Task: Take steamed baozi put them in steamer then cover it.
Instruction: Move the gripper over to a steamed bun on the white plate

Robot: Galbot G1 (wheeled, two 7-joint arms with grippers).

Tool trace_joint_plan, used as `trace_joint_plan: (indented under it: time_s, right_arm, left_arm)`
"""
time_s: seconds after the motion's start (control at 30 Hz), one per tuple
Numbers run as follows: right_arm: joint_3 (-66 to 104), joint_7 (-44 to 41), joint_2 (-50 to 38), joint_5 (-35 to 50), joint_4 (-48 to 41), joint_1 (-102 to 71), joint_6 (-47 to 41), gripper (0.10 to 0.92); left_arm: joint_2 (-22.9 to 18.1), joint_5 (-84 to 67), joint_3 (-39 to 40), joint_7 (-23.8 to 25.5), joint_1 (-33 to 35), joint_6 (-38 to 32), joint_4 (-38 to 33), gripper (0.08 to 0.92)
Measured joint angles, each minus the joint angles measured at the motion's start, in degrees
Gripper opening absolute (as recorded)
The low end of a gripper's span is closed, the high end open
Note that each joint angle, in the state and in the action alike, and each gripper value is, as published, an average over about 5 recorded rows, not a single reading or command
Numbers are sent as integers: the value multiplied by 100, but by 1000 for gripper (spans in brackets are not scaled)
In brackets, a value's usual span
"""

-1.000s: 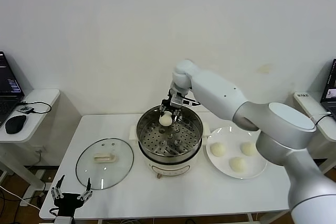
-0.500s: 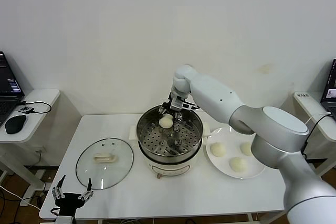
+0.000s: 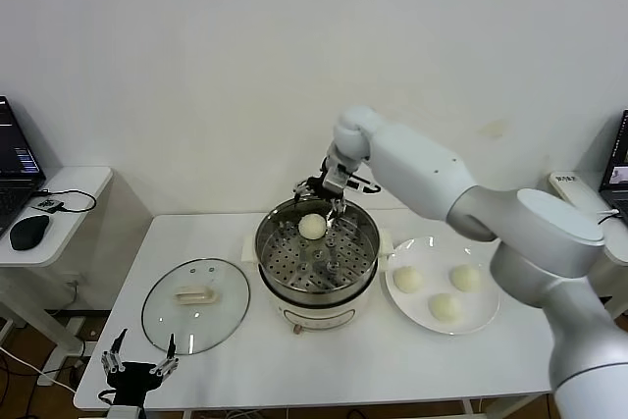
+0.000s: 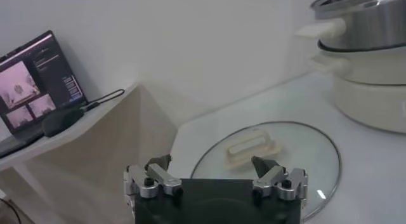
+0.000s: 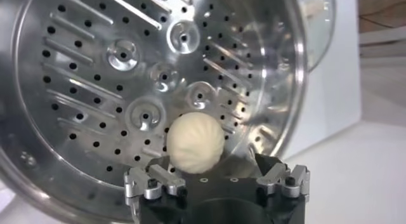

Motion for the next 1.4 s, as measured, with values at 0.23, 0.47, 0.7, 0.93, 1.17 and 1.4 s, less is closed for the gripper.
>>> trace_joint_plan:
  time_s: [0.23, 0.47, 0.7, 0.93, 1.17, 1.4]
  right_arm:
    - [-103, -437, -873, 1305, 914, 434, -1845, 823]
    - [-91, -802, -1802, 1825, 1800, 575, -3687, 823]
    - [1, -983, -2645, 1819, 2555, 477, -4844, 823]
    - [235, -1011, -3318, 1504, 3026, 25, -5313, 823]
    - [744, -933, -3597, 1000, 3168, -829, -5559, 823]
    - [1298, -810, -3502, 529, 3013, -1738, -5618, 823]
  left_arm:
    - [71, -25, 5, 45, 21, 43, -75, 823]
    - [142, -53, 30, 85, 75, 72, -165, 823]
    - [213, -129, 33, 105, 155, 105, -266, 823]
    - [200, -179, 96, 139, 236, 146, -366, 823]
    - [198, -177, 151, 162, 275, 161, -374, 823]
    - [209, -161, 129, 177, 243, 187, -301, 823]
